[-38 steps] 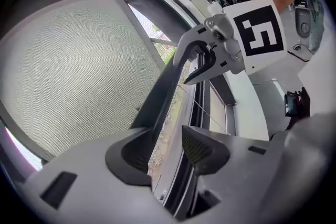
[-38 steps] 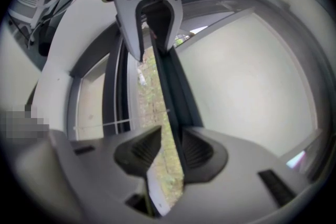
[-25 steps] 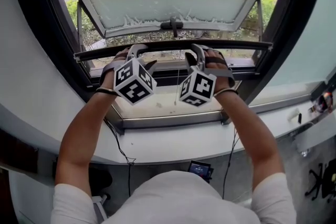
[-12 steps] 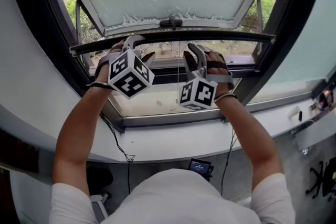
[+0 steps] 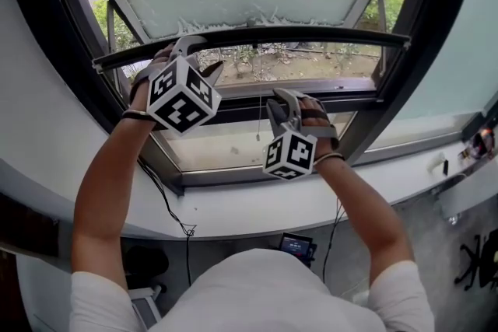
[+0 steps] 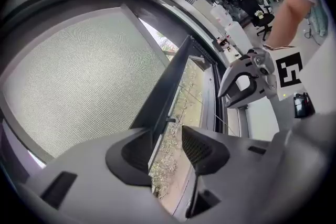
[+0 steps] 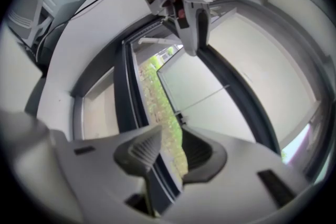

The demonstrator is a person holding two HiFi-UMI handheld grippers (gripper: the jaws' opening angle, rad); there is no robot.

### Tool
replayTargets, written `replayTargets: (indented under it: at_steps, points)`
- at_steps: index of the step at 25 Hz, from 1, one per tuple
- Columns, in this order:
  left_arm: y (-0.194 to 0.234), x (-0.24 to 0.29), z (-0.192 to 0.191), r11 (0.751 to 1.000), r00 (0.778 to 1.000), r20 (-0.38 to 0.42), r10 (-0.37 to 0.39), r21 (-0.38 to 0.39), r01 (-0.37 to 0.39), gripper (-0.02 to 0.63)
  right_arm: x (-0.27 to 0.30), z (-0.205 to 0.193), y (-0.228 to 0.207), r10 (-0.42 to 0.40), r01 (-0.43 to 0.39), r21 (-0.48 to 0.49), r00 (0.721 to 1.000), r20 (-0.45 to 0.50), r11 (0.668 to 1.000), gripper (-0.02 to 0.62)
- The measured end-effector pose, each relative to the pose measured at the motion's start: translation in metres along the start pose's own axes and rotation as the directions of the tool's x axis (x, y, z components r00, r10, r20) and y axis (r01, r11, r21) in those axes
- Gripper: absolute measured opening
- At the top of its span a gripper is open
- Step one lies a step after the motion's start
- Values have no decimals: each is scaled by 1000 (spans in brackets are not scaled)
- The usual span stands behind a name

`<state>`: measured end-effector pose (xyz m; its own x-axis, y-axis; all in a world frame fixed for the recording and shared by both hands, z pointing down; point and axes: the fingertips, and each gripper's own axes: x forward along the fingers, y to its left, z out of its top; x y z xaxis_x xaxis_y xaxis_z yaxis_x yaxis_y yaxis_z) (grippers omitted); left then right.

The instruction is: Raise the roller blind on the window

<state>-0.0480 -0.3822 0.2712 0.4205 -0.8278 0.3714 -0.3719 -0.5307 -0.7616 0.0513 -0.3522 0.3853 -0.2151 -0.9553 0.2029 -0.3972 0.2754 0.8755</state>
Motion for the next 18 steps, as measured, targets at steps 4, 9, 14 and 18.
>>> replayTargets:
  at_steps: [4,9,14,18]
  points:
    - [2,-1,1,1000,1000,-3,-3,1,3,189,0,-8,14,70,-68,71,997,-19,995,115]
    - [7,-3,4,1000,1000,-1,-9,-1,9,189,1,-14,27,133,-128,146,991,-30,981,116]
    - [12,-7,8,1000,1000,3,-7,-5,7,189,0,-17,35,161,-154,161,986,-34,975,117]
    - [17,-9,12,1000,1000,9,1,-7,0,189,0,-19,39,172,-164,164,984,-37,973,116]
